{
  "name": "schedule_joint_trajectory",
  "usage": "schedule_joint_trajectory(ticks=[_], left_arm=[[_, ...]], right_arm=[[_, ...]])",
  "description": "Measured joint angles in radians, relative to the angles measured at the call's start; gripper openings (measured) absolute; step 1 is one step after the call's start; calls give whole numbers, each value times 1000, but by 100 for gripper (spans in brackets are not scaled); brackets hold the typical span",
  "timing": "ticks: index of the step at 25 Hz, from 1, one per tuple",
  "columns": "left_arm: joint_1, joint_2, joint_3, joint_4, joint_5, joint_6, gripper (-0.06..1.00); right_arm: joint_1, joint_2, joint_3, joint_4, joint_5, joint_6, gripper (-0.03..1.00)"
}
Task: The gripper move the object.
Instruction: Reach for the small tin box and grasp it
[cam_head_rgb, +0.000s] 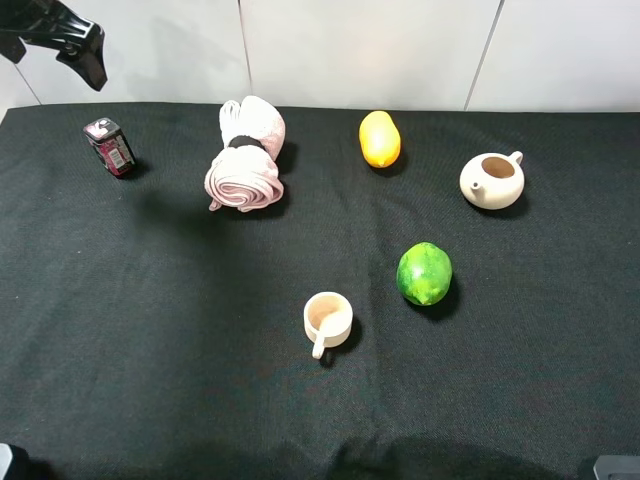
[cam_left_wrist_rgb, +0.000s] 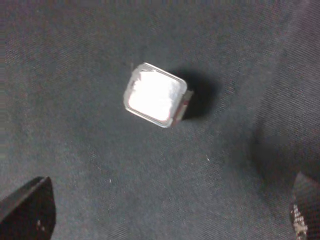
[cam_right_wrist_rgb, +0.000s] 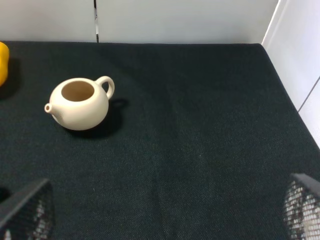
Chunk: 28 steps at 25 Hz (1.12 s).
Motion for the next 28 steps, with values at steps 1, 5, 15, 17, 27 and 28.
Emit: schedule_joint_trajectory(ticks=[1,5,15,17,27,28], left_arm=[[7,7,-3,0,-4,3,99],[40,37,-9,-30,-26,43,99],[75,204,-103,-108,-67,143,99],[75,238,-128,-117,-67,150,99],[78,343,-171,-127,-62,157,99],[78,349,-171,-130,-62,157,99]], right_arm=[[0,0,0,0,0,0,69],[0,0,0,0,0,0,69],[0,0,0,0,0,0,69],[0,0,0,0,0,0,69],[0,0,0,0,0,0,69],[0,0,0,0,0,0,69]])
